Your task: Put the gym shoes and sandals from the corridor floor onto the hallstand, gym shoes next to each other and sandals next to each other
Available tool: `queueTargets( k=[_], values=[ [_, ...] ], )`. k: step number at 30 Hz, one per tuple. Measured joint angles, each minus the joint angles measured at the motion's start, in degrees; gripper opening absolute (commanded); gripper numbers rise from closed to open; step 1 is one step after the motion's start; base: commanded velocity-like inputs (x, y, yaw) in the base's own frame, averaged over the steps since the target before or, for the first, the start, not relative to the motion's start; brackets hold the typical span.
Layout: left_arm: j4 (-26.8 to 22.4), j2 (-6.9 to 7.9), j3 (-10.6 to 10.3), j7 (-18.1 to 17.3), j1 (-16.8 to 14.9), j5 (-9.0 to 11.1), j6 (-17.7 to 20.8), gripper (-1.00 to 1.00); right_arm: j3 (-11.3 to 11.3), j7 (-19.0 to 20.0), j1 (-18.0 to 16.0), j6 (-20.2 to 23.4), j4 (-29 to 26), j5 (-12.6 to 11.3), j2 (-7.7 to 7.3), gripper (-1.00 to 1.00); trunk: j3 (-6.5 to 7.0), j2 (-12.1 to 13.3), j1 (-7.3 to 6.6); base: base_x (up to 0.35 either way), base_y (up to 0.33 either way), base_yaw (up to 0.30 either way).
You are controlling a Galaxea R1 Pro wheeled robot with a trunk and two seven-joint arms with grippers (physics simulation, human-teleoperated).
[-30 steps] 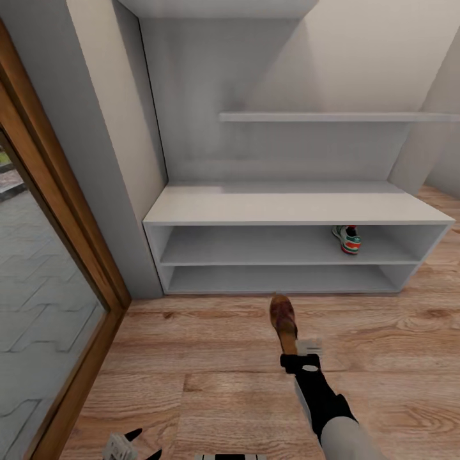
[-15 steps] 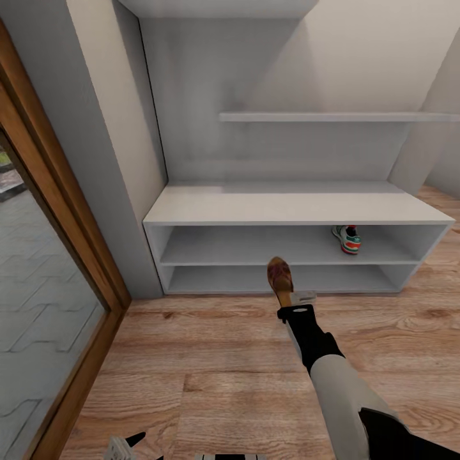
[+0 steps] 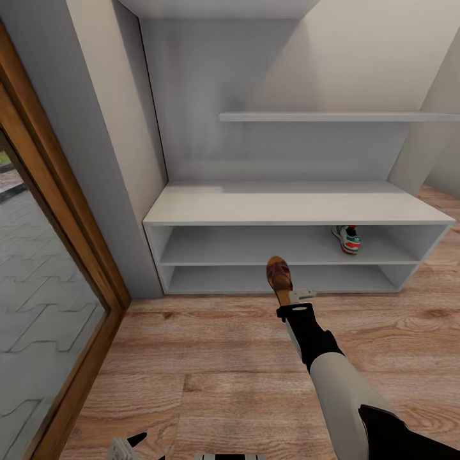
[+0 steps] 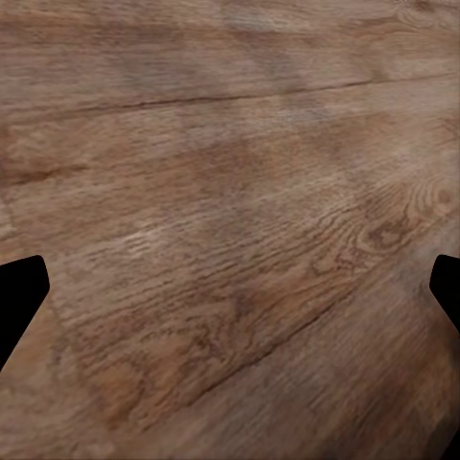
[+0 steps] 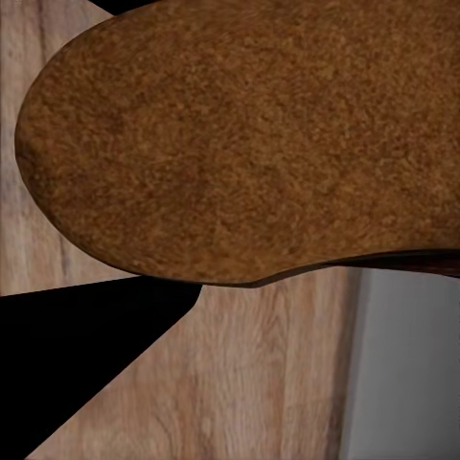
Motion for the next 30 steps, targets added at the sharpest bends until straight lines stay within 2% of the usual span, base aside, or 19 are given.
queueTargets(
  k=[8, 30],
  values=[
    [-0.02, -0.12, -0.16, 0.07, 0.00, -0.21, 0.07, 1.00, -0.10, -0.02, 0.13, -0.06, 1.02, -0.21, 0.00, -1.00, -0.12, 0.00, 0.00, 0.000, 0.000, 0.046],
    [-0.92, -0.71, -0.34, -0.59, -0.66, 0.26, 0.71, 1.00, -0.11, -0.05, 0.14, -0.07, 1.07, -0.39, 0.00, -1.00, -1.60, 0.00, 0.00, 0.000, 0.000, 0.153]
  ],
)
